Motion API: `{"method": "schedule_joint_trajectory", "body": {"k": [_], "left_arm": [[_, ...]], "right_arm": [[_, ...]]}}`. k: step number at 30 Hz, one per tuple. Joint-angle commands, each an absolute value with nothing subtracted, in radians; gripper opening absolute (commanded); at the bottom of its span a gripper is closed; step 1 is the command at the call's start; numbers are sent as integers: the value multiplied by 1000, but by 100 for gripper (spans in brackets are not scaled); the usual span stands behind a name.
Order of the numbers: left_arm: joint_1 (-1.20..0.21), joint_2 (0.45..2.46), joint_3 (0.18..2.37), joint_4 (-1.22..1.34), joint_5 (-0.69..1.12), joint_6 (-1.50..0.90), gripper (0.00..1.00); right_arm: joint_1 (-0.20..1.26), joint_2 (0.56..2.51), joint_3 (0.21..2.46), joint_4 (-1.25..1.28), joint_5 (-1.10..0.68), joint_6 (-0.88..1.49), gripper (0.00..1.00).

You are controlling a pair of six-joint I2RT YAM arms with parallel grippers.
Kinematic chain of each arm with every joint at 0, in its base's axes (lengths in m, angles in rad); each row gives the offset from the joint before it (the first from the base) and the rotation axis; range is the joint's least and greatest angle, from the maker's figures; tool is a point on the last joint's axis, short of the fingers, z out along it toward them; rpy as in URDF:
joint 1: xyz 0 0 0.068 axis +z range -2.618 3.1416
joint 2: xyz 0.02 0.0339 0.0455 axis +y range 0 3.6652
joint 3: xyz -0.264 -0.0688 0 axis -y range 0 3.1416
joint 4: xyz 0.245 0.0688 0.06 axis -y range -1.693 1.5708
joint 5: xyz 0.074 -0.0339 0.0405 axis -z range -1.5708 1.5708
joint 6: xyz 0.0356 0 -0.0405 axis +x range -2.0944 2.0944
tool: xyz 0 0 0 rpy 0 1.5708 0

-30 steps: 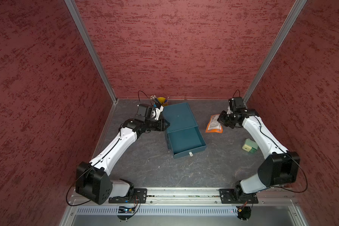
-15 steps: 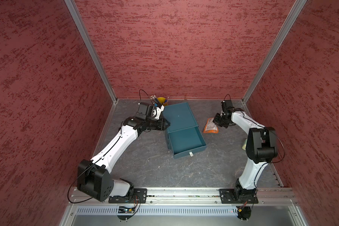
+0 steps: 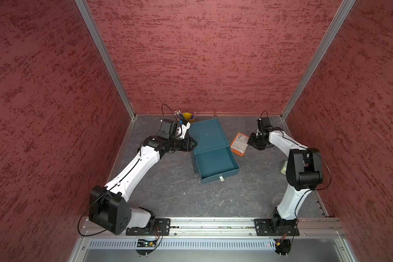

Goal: Take the seed bags out of the drawer
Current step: Place the seed packet at the center of the board, then close the drawer in the storage box.

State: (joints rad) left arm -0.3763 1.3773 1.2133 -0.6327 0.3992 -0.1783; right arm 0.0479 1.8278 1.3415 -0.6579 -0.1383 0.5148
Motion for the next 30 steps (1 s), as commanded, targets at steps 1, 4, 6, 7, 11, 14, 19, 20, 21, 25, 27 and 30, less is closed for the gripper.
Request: {"method": "schedule_joint_trajectory", "body": {"k": [1,4,6,7,11,14,19,20,21,25,27,30], "left_arm": [[-385,1396,1170,-705,344,-153,48],[-386,1399,1172,-701,344,-155,47],[-386,1401,1176,-701,344,-154,47],[-385,1402,1177,-702,343,-152,47],[-384,1396,1175,-703,338,-151,47],[-385,1392,1175,-703,338,-153,47],[-387,1394,1181,-707,341,-155,47],[-386,1396,1183,-707,341,-155,47],[-387,1395,1184,-709,340,-154,47],[-388,1399,1184,-711,338,-154,47],[-388,1397,1185,-713,337,-154,47],[-389,1396,1187,-719,334,-154,47]], "right_arm": [[55,1700,1283,-657,-157,508,50],[85,1584,1226,-691,-162,505,54],[116,1495,1198,-729,-152,505,57],[134,1464,1192,-749,-150,505,58],[224,1284,1186,-862,-119,511,64],[290,1186,1199,-947,-97,529,70],[419,1072,1231,-1065,-56,563,79],[452,1054,1234,-1084,-53,573,81],[490,1037,1235,-1096,-42,579,82],[652,982,1224,-1106,3,614,85],[747,962,1214,-1102,51,638,86],[875,953,1195,-1075,108,664,87]]}}
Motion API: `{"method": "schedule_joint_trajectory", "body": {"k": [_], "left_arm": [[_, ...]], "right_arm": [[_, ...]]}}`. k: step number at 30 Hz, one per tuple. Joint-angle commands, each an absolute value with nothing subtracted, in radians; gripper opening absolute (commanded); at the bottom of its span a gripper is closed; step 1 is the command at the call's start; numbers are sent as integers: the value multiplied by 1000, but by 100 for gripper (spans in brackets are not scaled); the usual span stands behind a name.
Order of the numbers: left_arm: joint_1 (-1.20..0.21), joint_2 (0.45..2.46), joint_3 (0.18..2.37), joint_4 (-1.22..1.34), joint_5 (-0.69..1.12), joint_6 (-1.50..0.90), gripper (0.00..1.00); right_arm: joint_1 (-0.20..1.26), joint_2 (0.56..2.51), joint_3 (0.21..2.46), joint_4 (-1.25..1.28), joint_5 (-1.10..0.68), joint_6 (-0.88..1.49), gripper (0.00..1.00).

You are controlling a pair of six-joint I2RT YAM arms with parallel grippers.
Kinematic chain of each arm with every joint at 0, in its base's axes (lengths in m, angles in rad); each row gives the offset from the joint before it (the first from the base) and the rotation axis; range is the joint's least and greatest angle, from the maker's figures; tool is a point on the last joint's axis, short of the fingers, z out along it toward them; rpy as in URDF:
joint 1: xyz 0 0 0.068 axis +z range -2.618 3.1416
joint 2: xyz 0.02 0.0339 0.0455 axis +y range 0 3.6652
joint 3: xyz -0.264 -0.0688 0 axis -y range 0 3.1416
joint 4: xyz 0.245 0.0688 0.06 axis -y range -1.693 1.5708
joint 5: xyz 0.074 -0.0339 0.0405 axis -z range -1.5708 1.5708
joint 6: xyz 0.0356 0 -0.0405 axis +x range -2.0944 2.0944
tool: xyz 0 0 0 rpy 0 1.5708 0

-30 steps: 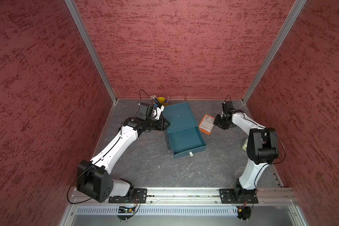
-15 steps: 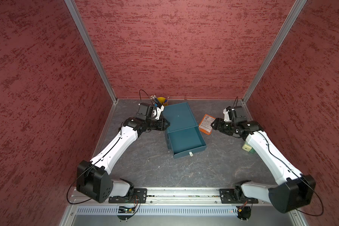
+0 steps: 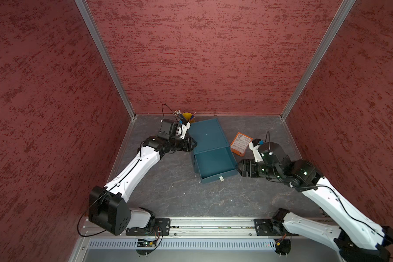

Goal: Take the seed bags out of the drawer
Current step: Close the drawer in the storage box.

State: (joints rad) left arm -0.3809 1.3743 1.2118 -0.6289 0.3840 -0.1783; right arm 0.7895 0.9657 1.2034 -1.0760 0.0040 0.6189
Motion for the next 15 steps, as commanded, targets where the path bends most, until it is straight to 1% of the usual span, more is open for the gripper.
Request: {"method": "schedule_joint_trajectory", "body": {"k": [1,8,12,15], "left_arm": [[-389,1396,1188,-721,333,-153,47],[-389,1394,1197,-737,330,-146,47],[-390,1390,1195,-742,330,-146,47],[-390,1385,1193,-744,330,-146,47]], "right_arm": [[911,954,1185,-1059,120,670,87],[1165,988,1080,-917,279,757,87],[1262,992,992,-822,392,822,81],[1322,1018,945,-764,471,842,75]]}}
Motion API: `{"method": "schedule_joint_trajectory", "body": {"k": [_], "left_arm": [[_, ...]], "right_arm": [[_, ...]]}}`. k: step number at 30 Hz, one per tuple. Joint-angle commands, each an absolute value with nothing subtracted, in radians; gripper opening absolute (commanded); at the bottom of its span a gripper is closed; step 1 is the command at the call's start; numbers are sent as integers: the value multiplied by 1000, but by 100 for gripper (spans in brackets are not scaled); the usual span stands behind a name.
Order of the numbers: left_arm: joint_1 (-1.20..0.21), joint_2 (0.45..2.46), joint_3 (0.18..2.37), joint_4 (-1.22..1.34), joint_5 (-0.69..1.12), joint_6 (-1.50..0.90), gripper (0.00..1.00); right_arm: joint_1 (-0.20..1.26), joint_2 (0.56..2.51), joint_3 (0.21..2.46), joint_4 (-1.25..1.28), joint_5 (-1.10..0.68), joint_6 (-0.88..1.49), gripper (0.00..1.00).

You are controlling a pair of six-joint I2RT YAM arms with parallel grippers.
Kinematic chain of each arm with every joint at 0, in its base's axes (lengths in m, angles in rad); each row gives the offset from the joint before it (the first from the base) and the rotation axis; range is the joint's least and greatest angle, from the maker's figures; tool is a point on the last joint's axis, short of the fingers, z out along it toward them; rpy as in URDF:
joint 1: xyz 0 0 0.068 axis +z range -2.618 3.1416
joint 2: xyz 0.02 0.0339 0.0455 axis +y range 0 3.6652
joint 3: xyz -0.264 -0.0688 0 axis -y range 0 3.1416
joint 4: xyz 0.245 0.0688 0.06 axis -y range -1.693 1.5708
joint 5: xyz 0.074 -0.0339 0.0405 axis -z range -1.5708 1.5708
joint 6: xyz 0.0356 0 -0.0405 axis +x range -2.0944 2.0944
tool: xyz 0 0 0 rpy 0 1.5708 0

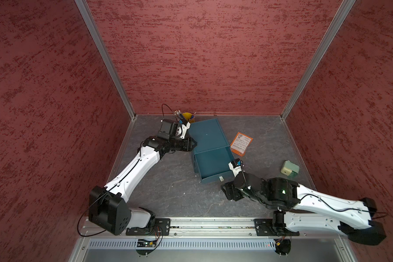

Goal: Take the seed bags out of the drawer
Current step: Close the drawer in the storage box.

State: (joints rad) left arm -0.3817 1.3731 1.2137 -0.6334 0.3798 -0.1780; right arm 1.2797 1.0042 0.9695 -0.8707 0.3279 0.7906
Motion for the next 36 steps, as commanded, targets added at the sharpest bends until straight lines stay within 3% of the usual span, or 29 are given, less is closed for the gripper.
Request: {"method": "schedule_joint_trajectory", "body": {"k": [1,5,12,36], "left_arm": [[-389,1384,1192,-744,329,-146,47],[-390,1380,1189,-747,327,-145,47],[-390,1376,1191,-753,334,-144,47],[-390,1364,1187,-773,338,-126,47]], "right_arm": [[1338,1030,930,-738,497,839,73],[1367,1055,892,-631,590,817,66],[1366,1079,891,-569,676,773,63],[1134,1243,968,-335,508,563,62]]}}
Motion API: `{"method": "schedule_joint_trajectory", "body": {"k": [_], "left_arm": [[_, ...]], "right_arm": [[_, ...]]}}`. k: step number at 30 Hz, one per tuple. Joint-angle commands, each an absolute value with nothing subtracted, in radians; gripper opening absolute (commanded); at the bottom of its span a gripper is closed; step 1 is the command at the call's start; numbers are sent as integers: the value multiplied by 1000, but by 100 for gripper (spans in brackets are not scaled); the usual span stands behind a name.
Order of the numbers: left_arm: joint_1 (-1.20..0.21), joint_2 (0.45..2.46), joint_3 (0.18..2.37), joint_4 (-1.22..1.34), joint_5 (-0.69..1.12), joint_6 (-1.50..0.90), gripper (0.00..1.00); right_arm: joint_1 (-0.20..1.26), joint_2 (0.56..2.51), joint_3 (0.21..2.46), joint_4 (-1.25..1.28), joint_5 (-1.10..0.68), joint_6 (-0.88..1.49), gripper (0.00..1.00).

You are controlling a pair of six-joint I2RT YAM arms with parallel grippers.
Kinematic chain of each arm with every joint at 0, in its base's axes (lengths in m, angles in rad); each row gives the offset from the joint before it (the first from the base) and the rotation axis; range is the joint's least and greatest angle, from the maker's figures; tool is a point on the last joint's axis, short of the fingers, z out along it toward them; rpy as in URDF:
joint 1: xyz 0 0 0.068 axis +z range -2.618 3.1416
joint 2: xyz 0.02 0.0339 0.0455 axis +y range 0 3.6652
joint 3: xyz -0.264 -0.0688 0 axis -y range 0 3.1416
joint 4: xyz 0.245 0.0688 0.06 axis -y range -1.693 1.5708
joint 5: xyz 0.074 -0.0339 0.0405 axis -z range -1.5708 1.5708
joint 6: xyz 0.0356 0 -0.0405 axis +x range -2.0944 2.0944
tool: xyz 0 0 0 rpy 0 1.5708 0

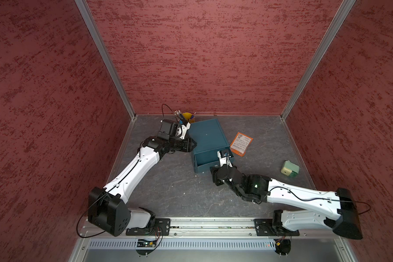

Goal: Take the seed bags out of the drawer
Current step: Close the drawer in the storage box.

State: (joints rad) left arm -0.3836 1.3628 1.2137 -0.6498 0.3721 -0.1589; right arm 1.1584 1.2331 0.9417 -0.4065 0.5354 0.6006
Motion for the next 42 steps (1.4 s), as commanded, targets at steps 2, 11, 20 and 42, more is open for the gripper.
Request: {"method": "schedule_joint_trajectory", "body": {"k": [2,11,20,42], "left_arm": [[-390,1364,1187,-775,339,-125,47],[-389,1362,1191,-785,338,-114,47],[-390,1362,1190,-790,344,-108,47],[-385,1351,1192,-798,335,-89,49]], "right_arm": [[1116,1256,976,-314,498,547,63],[1047,1342,1022,-242,442,505,67],[1008,1400,1049,-204,422,500,68],[993,1284,910,-248,311,692,78]]}}
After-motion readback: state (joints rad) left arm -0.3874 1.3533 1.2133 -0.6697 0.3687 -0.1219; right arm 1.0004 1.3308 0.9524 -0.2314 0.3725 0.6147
